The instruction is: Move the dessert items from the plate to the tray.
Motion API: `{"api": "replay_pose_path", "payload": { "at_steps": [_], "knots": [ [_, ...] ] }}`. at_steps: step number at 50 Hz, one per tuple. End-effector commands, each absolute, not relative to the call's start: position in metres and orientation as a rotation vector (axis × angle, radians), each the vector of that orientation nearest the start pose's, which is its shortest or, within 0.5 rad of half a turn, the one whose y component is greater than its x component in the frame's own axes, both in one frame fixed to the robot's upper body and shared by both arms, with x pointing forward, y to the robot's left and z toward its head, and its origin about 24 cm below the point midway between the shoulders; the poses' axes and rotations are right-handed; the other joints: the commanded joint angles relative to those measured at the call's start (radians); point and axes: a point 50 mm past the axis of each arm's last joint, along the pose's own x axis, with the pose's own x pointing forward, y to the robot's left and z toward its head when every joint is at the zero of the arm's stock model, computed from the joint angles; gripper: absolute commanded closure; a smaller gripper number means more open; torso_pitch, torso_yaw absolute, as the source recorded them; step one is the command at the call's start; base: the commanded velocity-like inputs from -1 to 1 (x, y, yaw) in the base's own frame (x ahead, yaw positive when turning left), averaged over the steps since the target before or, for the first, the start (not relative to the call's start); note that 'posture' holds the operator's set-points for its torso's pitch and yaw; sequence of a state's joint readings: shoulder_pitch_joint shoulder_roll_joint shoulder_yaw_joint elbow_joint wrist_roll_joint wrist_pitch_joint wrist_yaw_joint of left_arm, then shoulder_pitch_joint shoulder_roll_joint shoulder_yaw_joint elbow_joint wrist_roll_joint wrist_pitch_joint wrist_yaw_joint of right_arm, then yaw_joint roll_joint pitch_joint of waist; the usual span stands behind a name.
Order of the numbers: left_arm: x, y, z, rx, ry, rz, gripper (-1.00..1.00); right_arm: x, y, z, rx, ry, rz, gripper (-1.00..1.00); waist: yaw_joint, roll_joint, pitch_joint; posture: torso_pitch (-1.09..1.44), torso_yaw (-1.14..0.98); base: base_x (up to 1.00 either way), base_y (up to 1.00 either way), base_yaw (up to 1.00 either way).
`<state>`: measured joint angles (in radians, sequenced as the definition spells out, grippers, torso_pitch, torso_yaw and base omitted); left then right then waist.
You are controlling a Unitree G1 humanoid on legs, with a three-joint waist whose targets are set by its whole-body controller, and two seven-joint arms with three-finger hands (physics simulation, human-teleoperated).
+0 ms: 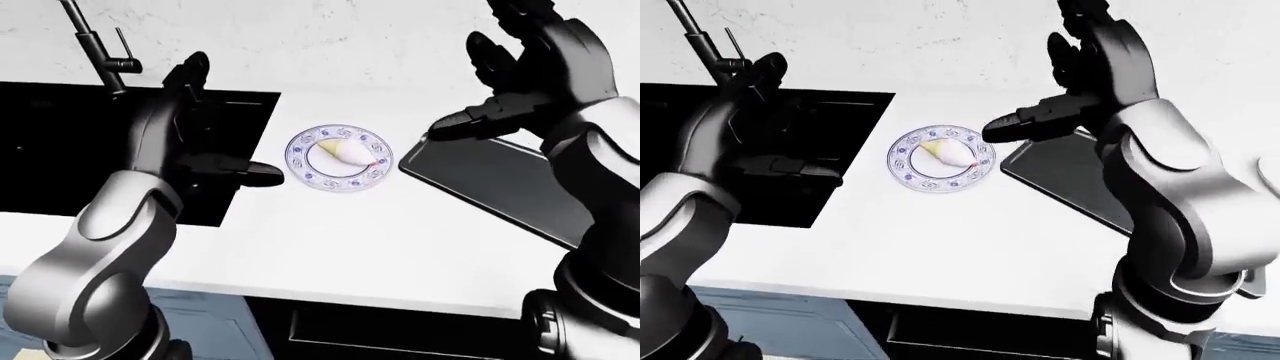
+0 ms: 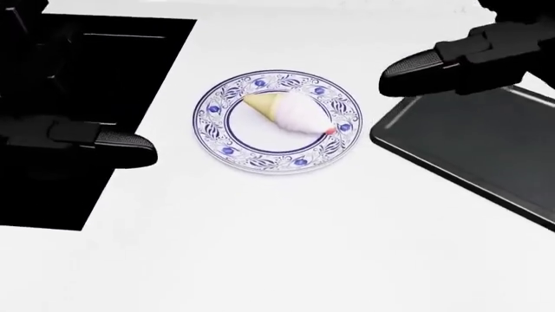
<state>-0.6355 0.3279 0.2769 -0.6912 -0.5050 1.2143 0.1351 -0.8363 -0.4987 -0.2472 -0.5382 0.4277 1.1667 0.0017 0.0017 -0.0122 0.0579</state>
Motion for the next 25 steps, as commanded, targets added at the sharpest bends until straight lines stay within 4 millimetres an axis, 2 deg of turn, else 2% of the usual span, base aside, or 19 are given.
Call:
{"api": "replay_pose_path", "payload": {
  "at_steps": [1, 7, 17, 25],
  "knots": [
    [0.261, 0.172, 0.267, 0.019, -0.206, -0.105, -1.00, 0.281, -0.180, 0.316, -0.188, -0.276, 0.128, -1.00, 0.001, 0.004, -0.015, 0.00, 0.00, 0.00, 0.00, 0.00],
    [0.263, 0.169, 0.265, 0.019, -0.200, -0.110, -1.00, 0.310, -0.164, 0.327, -0.258, -0.257, 0.153, -1.00, -0.003, 0.006, -0.015, 0.00, 0.00, 0.00, 0.00, 0.00],
    [0.267, 0.172, 0.260, 0.020, -0.195, -0.108, -1.00, 0.353, -0.139, 0.324, -0.350, -0.208, 0.178, -1.00, -0.007, 0.023, -0.018, 0.00, 0.00, 0.00, 0.00, 0.00],
    [0.269, 0.175, 0.257, 0.018, -0.192, -0.106, -1.00, 0.381, -0.127, 0.326, -0.425, -0.196, 0.170, -1.00, -0.007, 0.035, -0.026, 0.00, 0.00, 0.00, 0.00, 0.00]
  ]
}}
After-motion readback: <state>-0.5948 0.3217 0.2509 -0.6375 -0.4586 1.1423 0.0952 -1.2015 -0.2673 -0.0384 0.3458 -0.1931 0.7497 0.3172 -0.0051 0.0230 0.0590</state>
